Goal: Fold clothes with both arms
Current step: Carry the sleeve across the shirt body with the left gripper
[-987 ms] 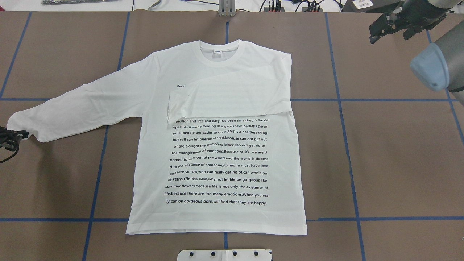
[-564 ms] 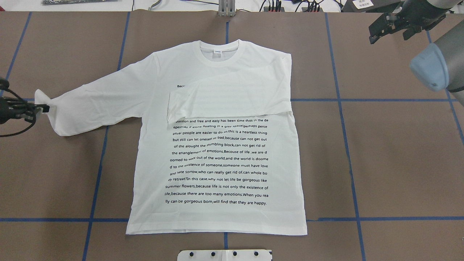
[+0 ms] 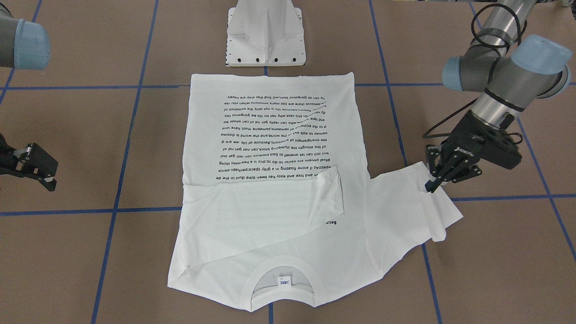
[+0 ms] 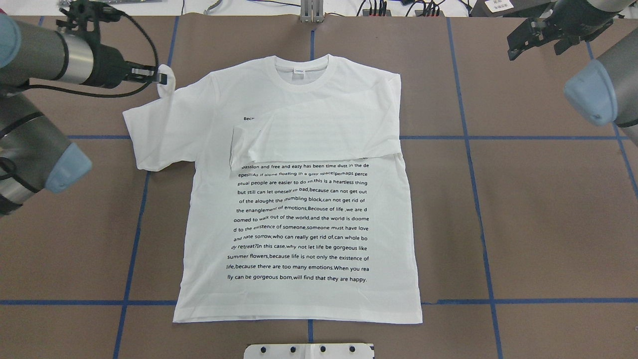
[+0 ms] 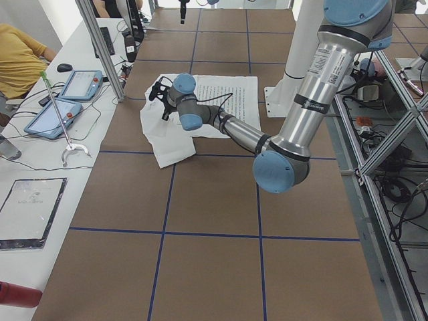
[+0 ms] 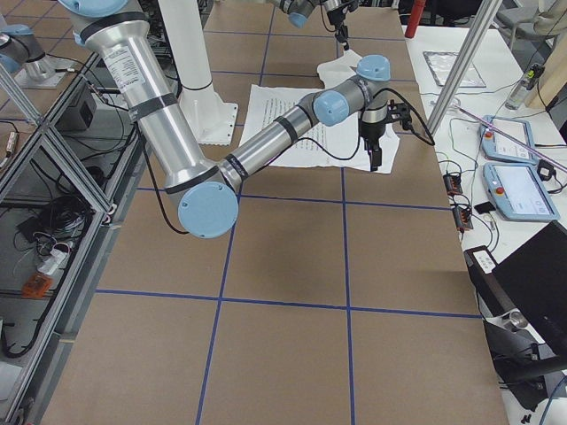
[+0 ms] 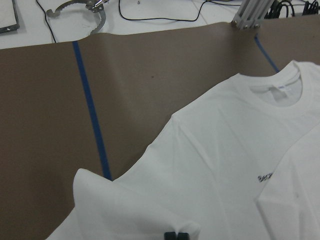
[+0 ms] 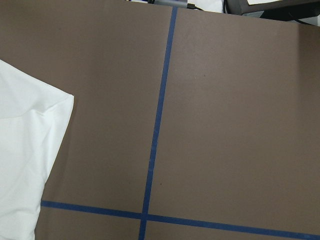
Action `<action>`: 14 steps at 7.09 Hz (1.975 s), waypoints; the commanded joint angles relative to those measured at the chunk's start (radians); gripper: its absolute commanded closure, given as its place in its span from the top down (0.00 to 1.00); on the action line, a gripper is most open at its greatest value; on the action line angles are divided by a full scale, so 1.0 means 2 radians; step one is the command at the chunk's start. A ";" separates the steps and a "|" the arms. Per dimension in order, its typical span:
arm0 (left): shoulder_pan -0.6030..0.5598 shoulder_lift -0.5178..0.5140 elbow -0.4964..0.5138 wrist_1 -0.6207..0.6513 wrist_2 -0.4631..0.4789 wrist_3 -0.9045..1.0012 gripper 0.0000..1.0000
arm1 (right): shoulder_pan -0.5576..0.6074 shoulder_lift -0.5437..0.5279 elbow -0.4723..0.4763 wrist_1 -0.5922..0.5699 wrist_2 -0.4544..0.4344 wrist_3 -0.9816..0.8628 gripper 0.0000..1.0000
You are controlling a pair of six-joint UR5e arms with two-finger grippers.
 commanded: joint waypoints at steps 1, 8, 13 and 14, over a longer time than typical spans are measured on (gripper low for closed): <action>0.038 -0.114 0.050 0.021 0.004 -0.116 0.00 | 0.000 0.000 0.001 0.000 0.000 0.000 1.00; 0.184 -0.188 0.076 0.016 0.120 -0.175 0.00 | 0.000 0.000 0.000 0.001 0.000 0.001 1.00; 0.253 -0.199 0.114 -0.001 0.169 -0.173 0.75 | 0.000 0.000 0.000 0.001 0.000 0.001 1.00; 0.254 -0.197 0.121 -0.012 0.181 -0.168 1.00 | 0.000 0.000 0.000 0.001 0.000 0.002 1.00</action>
